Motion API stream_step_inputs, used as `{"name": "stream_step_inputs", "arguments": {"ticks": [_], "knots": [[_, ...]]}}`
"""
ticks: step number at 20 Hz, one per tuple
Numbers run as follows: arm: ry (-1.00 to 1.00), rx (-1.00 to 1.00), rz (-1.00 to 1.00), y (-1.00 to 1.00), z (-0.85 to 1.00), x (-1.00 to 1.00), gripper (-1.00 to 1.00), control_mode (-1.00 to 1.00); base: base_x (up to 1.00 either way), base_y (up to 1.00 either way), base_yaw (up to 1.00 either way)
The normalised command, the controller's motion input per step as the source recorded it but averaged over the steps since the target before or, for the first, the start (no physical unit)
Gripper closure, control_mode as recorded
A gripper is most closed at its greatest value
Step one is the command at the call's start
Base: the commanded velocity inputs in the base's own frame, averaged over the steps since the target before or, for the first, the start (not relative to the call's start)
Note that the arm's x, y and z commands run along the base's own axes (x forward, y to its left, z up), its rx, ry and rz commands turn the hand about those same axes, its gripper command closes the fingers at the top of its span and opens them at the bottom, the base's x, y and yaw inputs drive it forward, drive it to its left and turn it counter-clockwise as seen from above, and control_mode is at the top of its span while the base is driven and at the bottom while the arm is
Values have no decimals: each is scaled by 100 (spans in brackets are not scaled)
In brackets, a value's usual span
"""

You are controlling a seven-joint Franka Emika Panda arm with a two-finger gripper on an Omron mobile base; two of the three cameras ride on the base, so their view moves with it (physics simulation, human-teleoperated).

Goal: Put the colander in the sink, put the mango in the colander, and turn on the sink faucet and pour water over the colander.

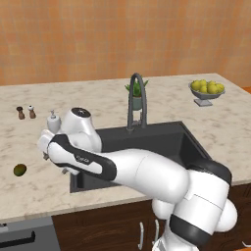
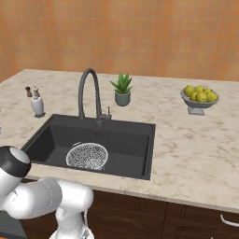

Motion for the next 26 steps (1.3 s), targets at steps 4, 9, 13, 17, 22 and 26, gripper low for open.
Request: {"name": "stream_step_inputs", "arguments": {"ticks": [4,9,13,17,22,26], "knots": [[12,0,-22,10,11,-2,-100,-100,0,0,0],[2,0,-5,13,7,0,-100,-100,0,0,0],[0,0,4,11,0,4,-100,-100,0,0,0],[1,0,27,3,0,15,-100,-100,0,0,0],[4,0,22,13,-1,18,-100,-100,0,0,0],[-3,-1,7,29,-2,4,-100,-100,0,0,0]]}}
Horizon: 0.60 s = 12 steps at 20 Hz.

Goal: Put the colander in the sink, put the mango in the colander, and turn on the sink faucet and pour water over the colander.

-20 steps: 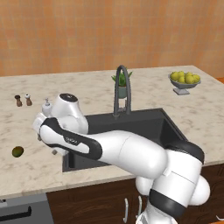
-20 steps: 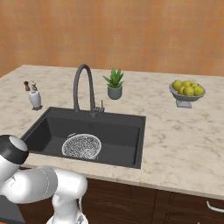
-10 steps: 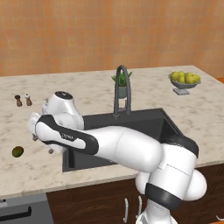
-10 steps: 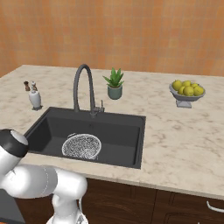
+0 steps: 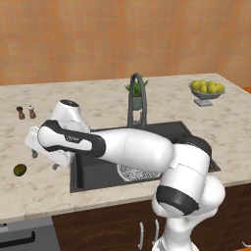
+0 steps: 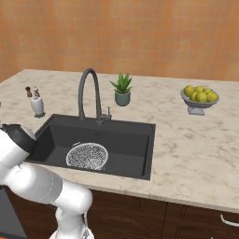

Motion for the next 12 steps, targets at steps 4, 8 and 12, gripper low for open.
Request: {"name": "stream_step_inputs", "arguments": {"ticks": [4,8,12], "knots": [[-14,-8,0,23,-12,6,-100,-100,0,0,0],[-12,-5,-5,11,-18,8,-100,-100,0,0,0],[-2,0,-6,1,-6,21,-100,-100,0,0,0]]}}
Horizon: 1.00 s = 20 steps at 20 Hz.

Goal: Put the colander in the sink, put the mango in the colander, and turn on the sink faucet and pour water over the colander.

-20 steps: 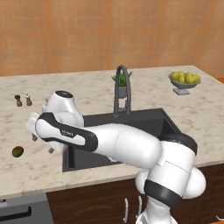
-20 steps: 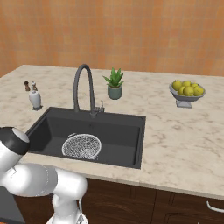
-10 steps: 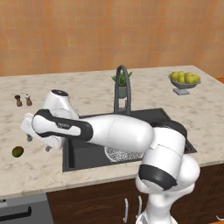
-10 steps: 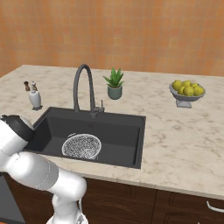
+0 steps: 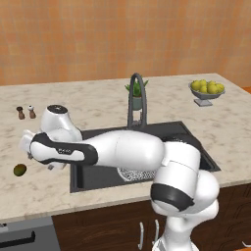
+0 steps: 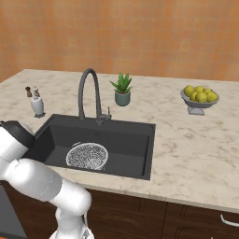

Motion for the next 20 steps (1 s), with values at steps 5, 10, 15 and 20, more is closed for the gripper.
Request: {"name": "stream_step_inputs", "arguments": {"ticks": [5,10,15,20], "knots": [[2,3,-1,0,-14,30,-100,-100,0,0,0],[0,3,0,11,-17,26,-100,-100,0,0,0],[0,1,0,26,-12,20,-100,-100,0,0,0],[0,0,0,29,-4,22,-100,-100,0,0,0]]}}
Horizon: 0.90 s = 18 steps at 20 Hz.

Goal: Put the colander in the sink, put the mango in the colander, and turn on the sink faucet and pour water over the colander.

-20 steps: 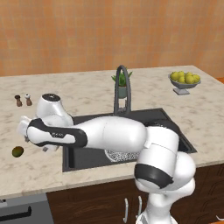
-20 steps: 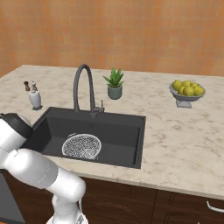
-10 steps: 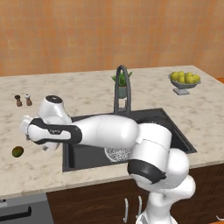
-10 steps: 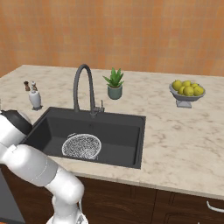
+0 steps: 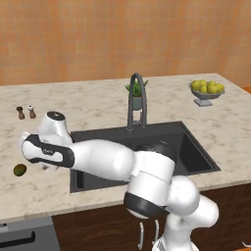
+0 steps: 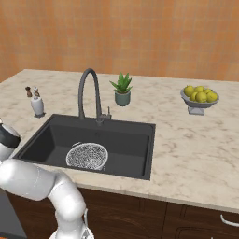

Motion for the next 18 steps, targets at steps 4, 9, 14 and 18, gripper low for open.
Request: {"name": "stream_step_inputs", "arguments": {"ticks": [4,9,14,18], "knots": [[0,0,0,29,-8,24,-100,-100,0,0,0],[0,0,0,23,-17,21,-100,-100,0,0,0],[1,0,0,19,-22,14,-100,-100,0,0,0],[0,0,0,16,-26,8,-100,-100,0,0,0]]}}
